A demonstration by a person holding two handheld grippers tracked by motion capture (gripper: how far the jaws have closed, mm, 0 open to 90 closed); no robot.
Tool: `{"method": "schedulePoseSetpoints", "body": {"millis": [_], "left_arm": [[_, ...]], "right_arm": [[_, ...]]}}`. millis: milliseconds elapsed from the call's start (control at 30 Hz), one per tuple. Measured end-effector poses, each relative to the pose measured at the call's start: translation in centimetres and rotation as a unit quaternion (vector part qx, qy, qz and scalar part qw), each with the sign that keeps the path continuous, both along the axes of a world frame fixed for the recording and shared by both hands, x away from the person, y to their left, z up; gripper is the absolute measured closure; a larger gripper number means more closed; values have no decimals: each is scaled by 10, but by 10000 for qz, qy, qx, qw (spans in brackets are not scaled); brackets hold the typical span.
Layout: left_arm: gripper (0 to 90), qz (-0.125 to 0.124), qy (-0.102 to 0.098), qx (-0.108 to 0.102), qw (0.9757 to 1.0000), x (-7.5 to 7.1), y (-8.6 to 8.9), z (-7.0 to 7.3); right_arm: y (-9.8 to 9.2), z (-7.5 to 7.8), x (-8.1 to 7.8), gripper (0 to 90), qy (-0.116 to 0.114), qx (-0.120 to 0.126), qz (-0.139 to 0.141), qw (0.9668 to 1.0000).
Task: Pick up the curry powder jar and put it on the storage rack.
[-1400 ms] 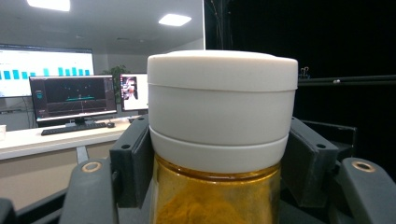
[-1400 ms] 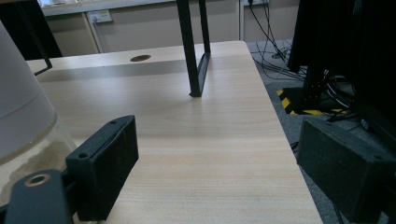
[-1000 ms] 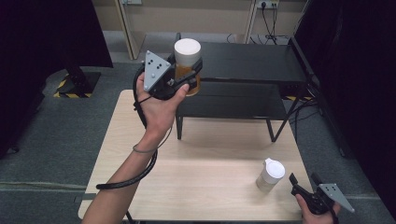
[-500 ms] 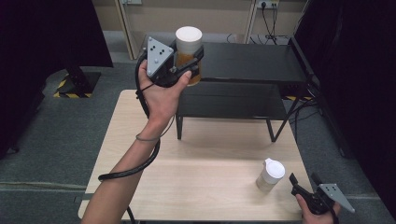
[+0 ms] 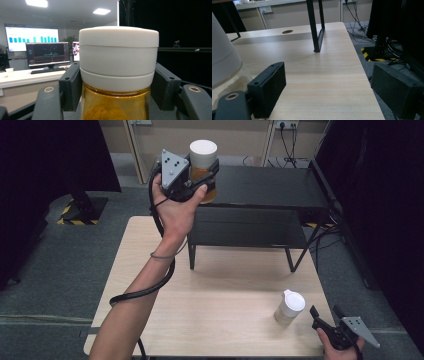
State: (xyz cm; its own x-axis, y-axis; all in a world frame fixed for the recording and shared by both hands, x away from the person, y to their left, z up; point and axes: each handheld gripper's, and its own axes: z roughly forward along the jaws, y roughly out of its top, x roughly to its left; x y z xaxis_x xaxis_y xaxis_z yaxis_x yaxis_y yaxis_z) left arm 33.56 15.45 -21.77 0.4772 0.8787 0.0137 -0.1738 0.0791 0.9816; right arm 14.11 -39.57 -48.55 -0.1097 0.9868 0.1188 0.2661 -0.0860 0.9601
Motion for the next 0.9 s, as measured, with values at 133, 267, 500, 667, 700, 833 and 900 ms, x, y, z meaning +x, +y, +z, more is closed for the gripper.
{"method": "schedulePoseSetpoints", "body": {"millis": [133, 267, 500, 667, 700, 833, 900], "left_arm": [[348, 65, 35, 12, 10000, 7, -3, -1], [348, 102, 57, 12, 9999, 13, -5, -2], [348, 175, 146, 40, 9997, 24, -8, -4], [348, 187, 127, 48, 9997, 28, -10, -5], [348, 189, 132, 54, 9997, 29, -10, -6], [348, 223, 150, 69, 9996, 32, -11, -7], [348, 228, 173, 63, 9996, 33, -10, -8]], "right_arm": [[0, 0, 0, 131, 1, 10, 1, 10000], [0, 0, 0, 130, 5, -3, 5, 10000], [0, 0, 0, 131, 1, -9, 7, 10000], [0, 0, 0, 131, -6, -1, 10, 10000], [0, 0, 0, 131, -8, -5, 13, 10000], [0, 0, 0, 131, -10, -33, 21, 10000], [1, 0, 0, 131, -18, -29, 19, 10000]]}}
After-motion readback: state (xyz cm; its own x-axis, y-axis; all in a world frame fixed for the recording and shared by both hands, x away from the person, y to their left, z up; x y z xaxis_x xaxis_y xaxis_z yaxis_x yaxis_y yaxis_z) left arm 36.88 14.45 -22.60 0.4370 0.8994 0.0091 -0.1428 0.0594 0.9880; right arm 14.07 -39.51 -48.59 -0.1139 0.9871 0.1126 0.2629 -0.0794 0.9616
